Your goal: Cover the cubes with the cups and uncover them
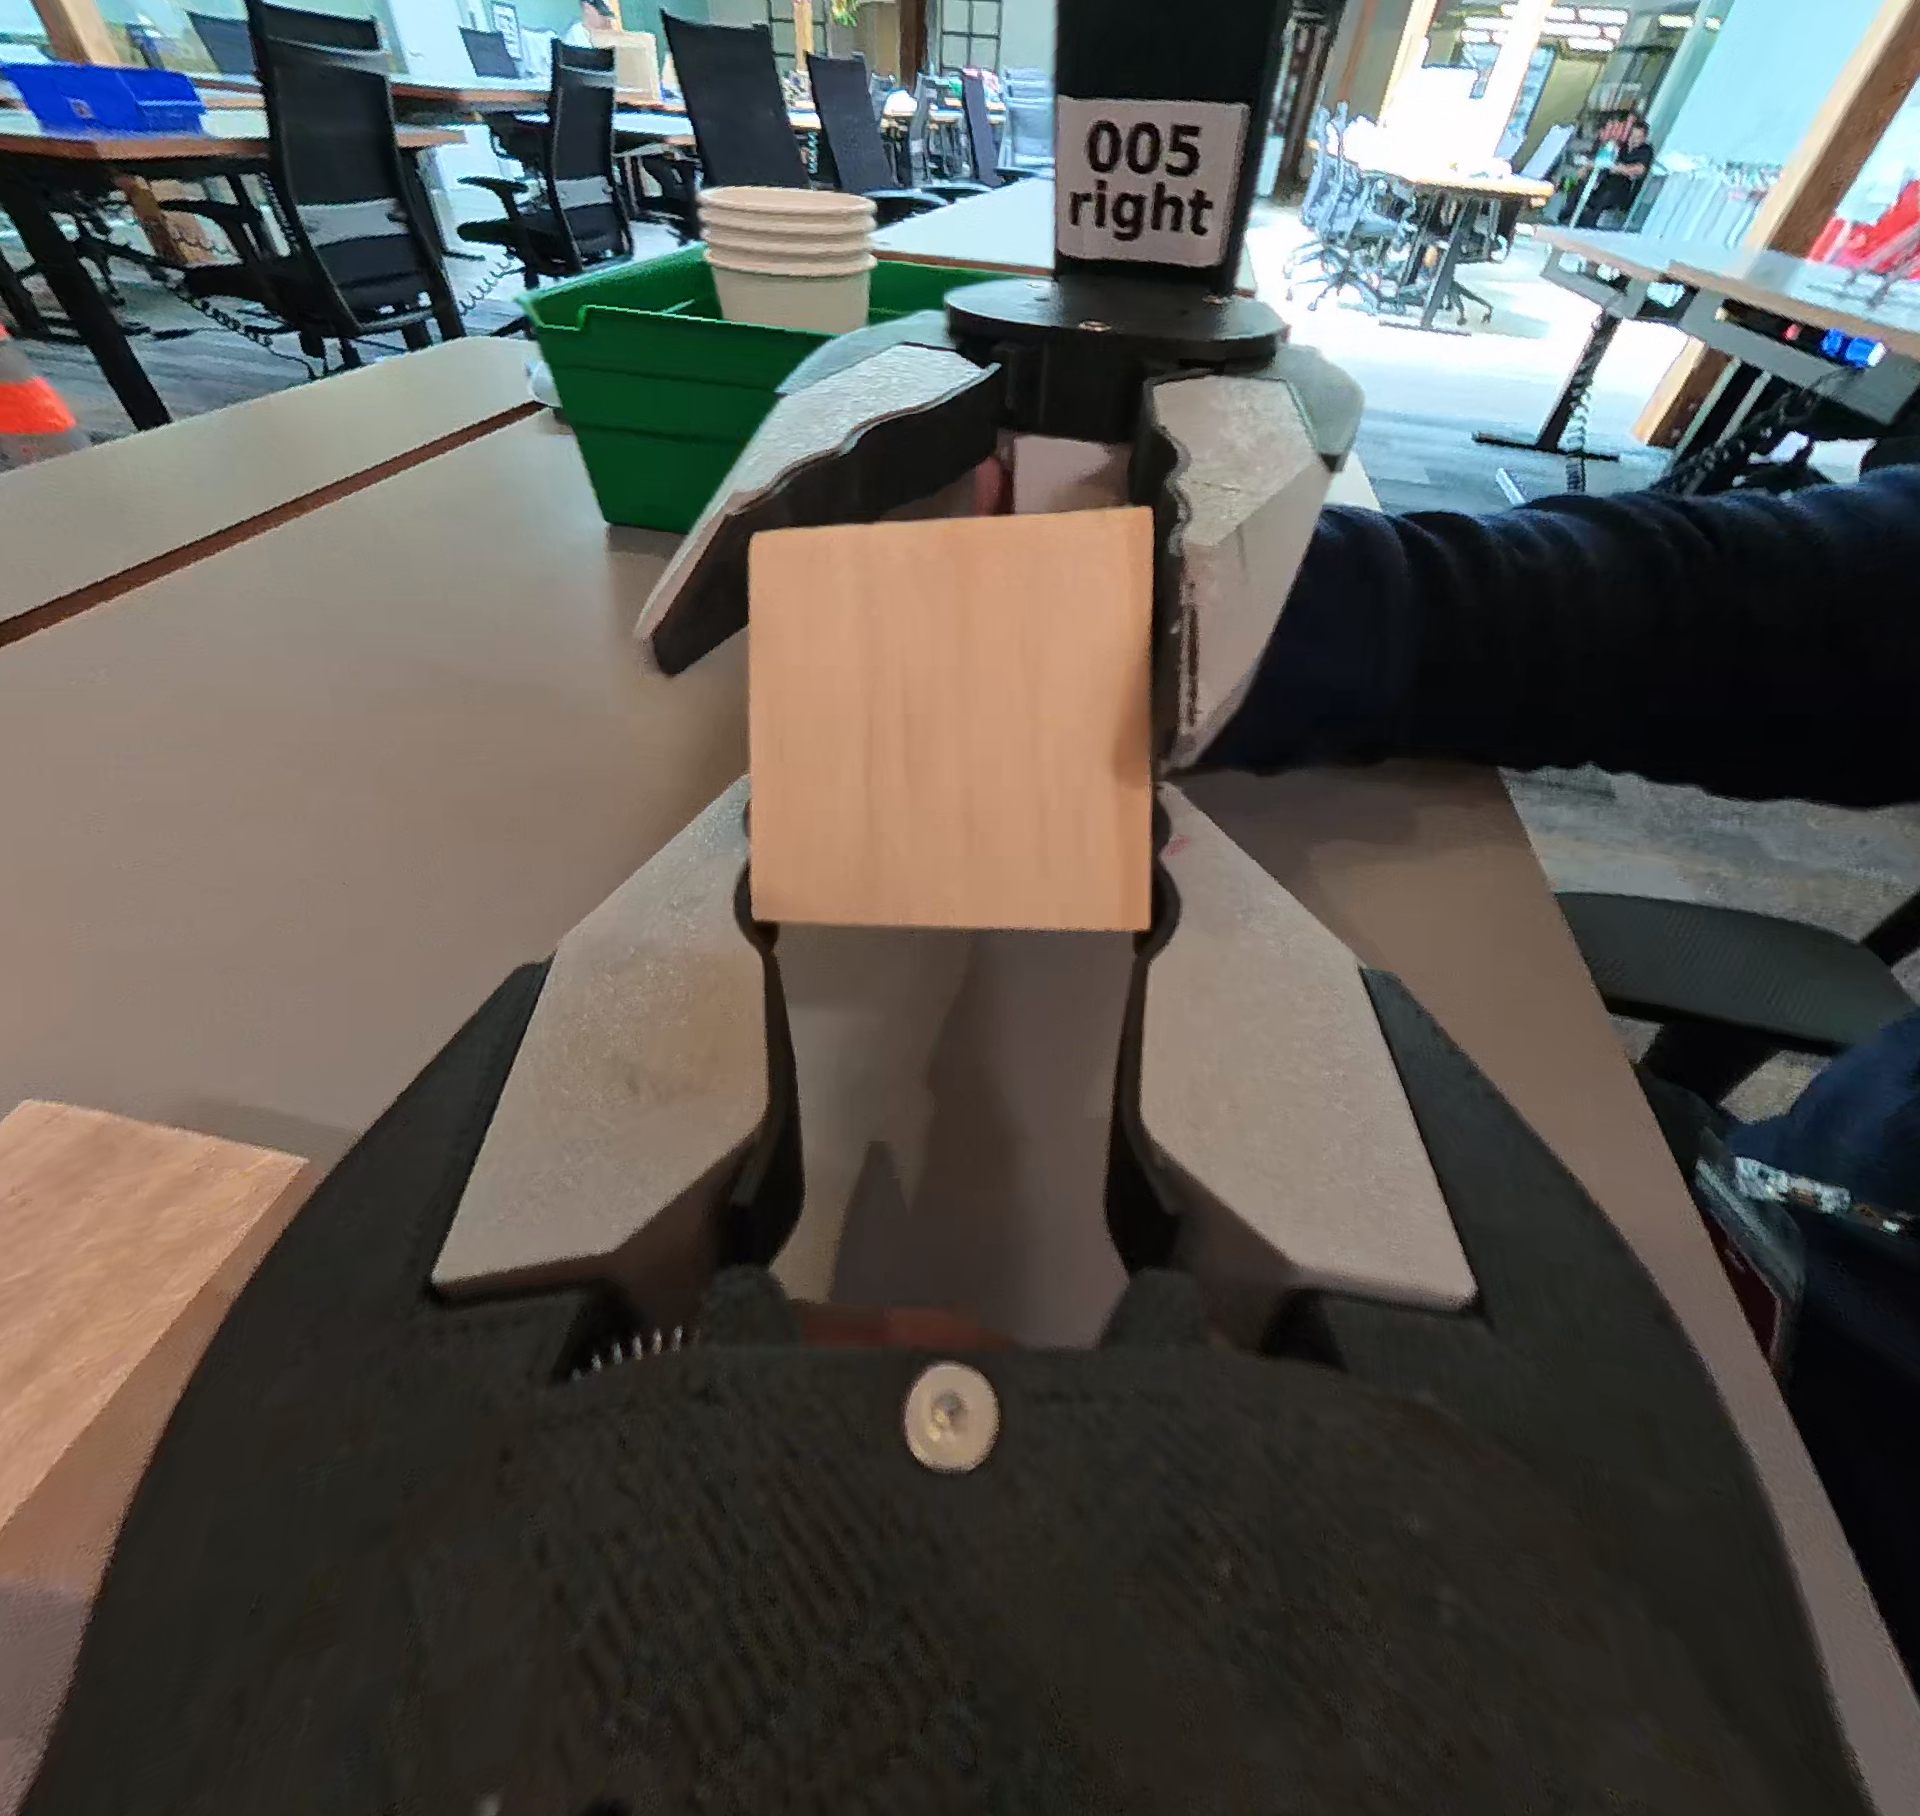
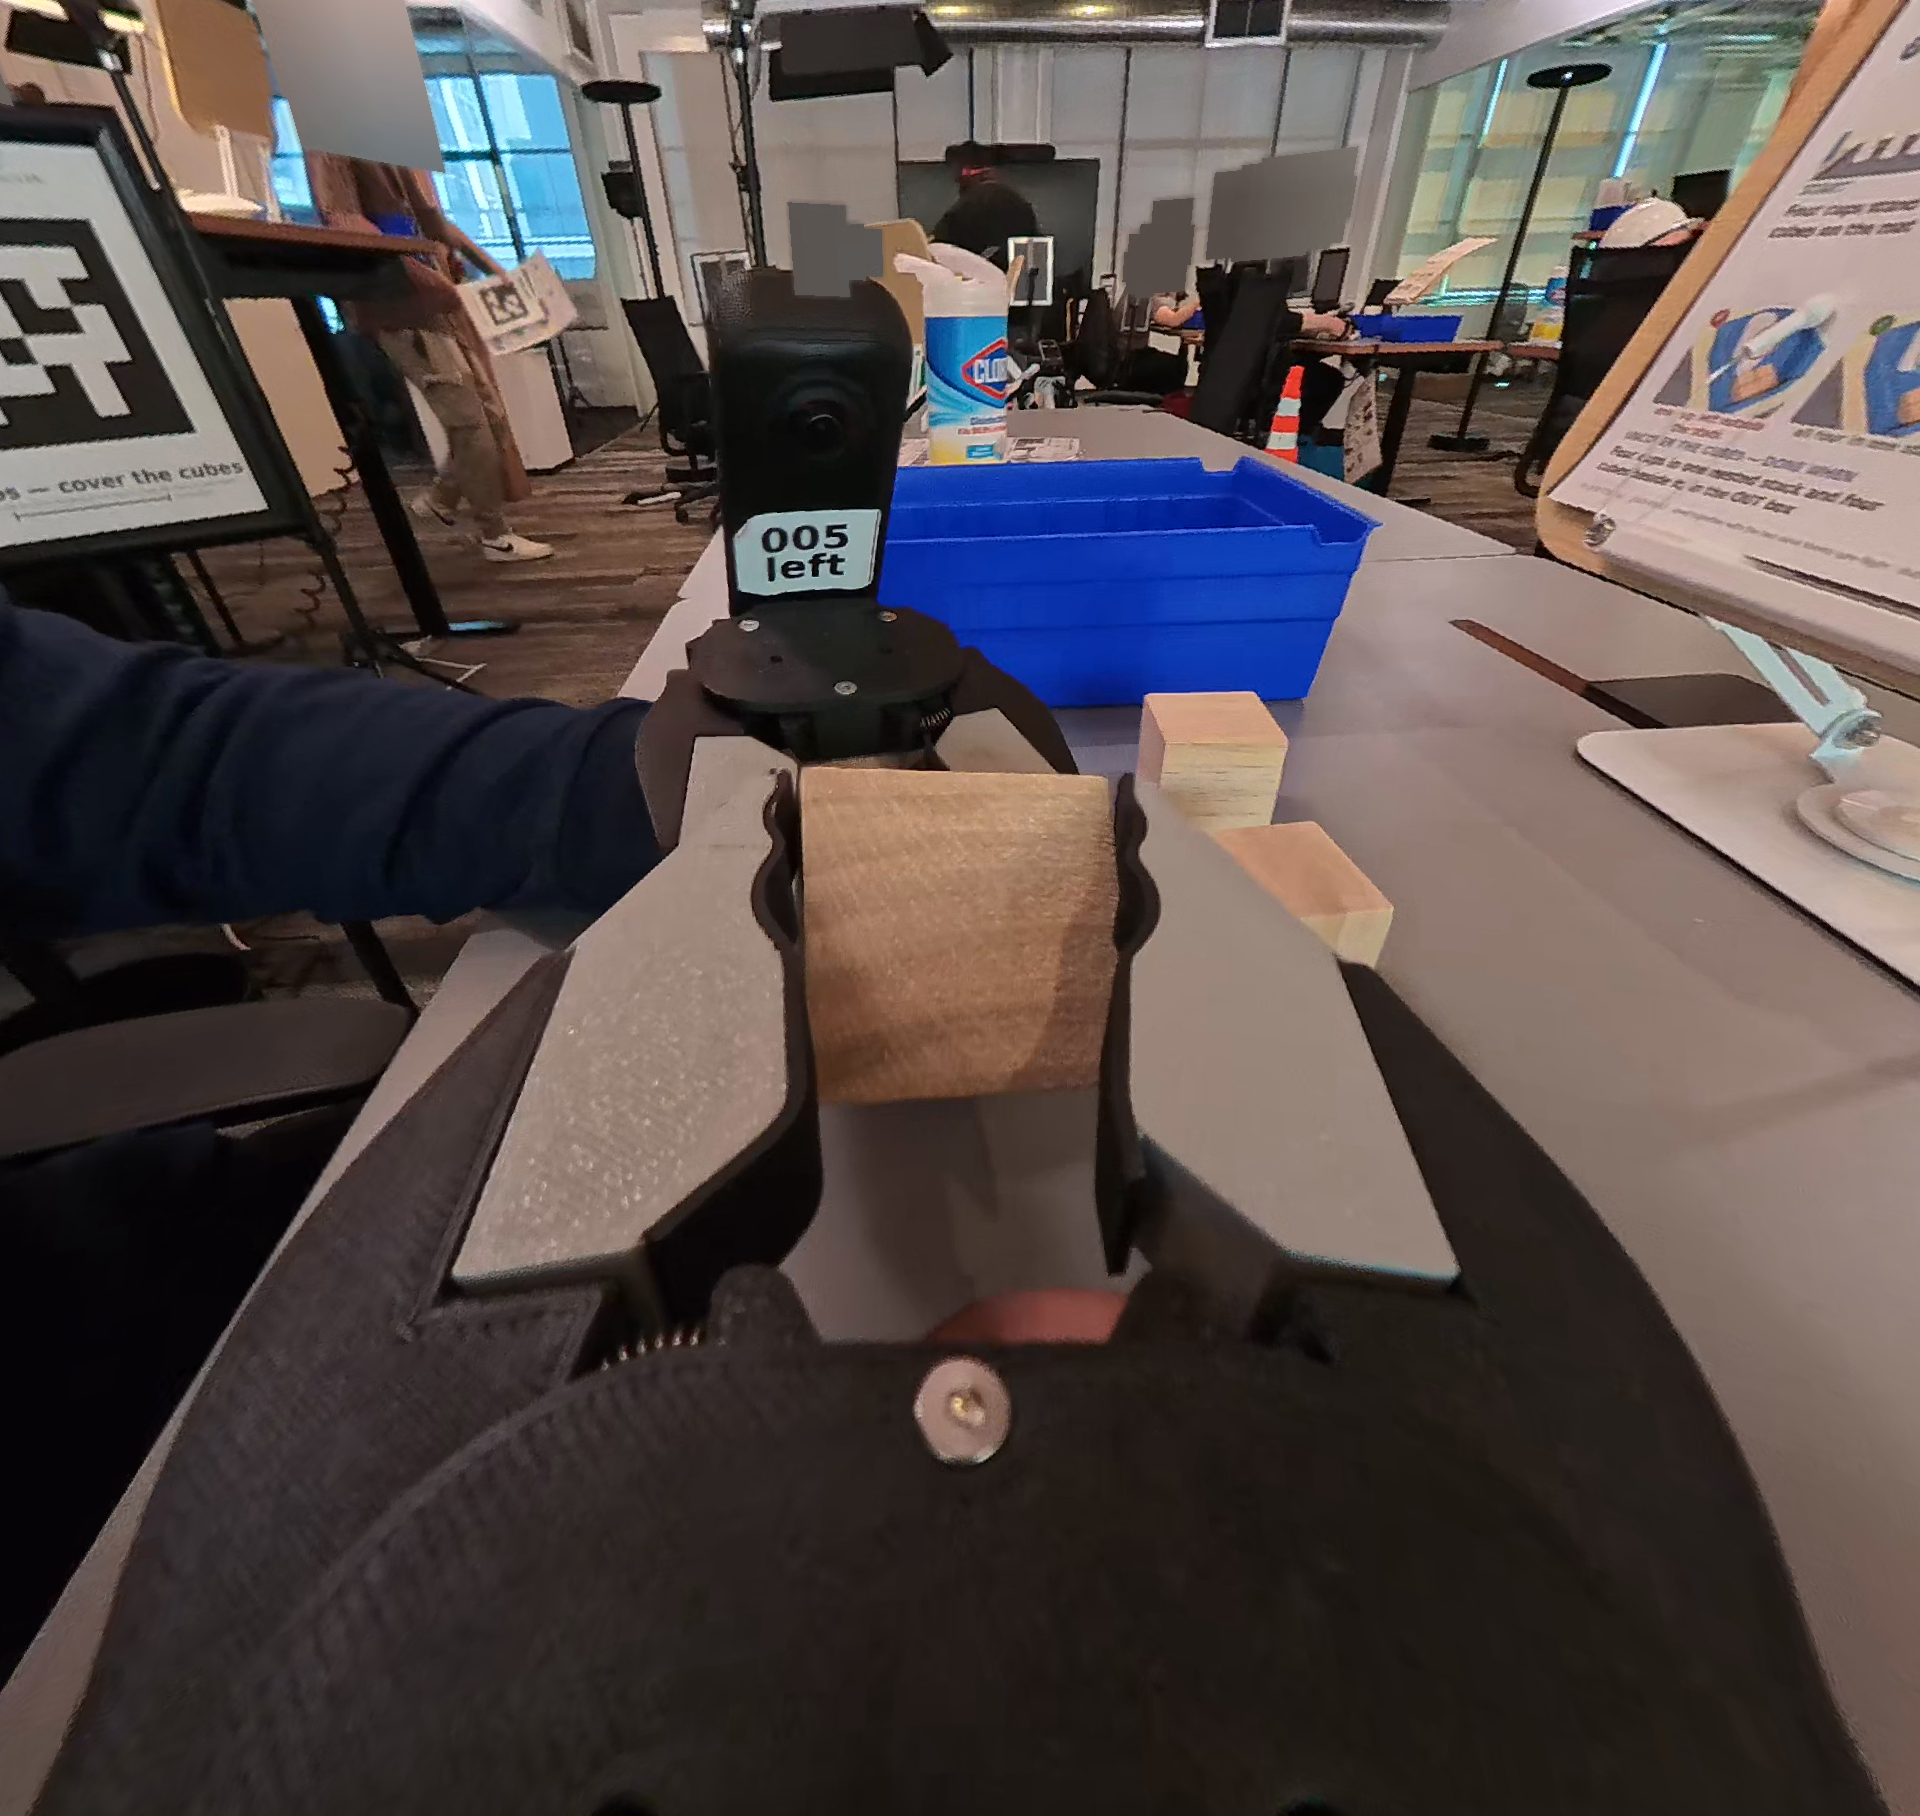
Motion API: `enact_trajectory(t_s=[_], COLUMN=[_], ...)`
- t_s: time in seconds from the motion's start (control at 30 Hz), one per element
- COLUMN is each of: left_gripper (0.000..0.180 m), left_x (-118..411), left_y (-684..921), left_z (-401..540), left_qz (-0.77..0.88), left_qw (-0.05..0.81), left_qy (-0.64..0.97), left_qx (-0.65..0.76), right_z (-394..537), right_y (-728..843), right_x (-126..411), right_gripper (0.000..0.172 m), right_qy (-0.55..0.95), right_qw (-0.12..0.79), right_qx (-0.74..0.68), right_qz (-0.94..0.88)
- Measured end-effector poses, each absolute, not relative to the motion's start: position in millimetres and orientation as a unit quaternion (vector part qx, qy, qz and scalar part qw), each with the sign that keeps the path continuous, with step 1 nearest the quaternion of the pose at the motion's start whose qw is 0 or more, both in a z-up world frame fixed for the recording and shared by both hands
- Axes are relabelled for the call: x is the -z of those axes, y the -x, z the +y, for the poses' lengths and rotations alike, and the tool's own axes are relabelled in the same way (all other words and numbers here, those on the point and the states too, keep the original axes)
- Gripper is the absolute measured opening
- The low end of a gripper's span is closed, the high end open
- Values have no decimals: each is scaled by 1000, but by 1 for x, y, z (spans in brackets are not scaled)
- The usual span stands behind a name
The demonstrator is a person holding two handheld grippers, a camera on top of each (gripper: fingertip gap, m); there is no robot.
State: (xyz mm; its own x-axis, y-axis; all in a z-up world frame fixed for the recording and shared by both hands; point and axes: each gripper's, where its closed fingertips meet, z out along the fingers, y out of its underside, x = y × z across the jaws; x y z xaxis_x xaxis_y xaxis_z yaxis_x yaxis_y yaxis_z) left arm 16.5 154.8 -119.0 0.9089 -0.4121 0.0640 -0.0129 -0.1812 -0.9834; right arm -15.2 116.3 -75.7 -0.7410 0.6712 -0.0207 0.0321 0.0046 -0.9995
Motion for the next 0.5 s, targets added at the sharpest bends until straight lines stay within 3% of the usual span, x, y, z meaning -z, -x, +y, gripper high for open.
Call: enact_trajectory(t_s=[0.5], left_gripper=[56], left_x=[117], left_y=[-9], left_z=[155], left_qz=[112], left_qw=[626], left_qy=[751], left_qx=[175], right_z=[144], right_y=[20], right_x=[54], right_gripper=[59], right_qy=[305], right_qw=[243], right_qx=[-701], right_qz=[-598])
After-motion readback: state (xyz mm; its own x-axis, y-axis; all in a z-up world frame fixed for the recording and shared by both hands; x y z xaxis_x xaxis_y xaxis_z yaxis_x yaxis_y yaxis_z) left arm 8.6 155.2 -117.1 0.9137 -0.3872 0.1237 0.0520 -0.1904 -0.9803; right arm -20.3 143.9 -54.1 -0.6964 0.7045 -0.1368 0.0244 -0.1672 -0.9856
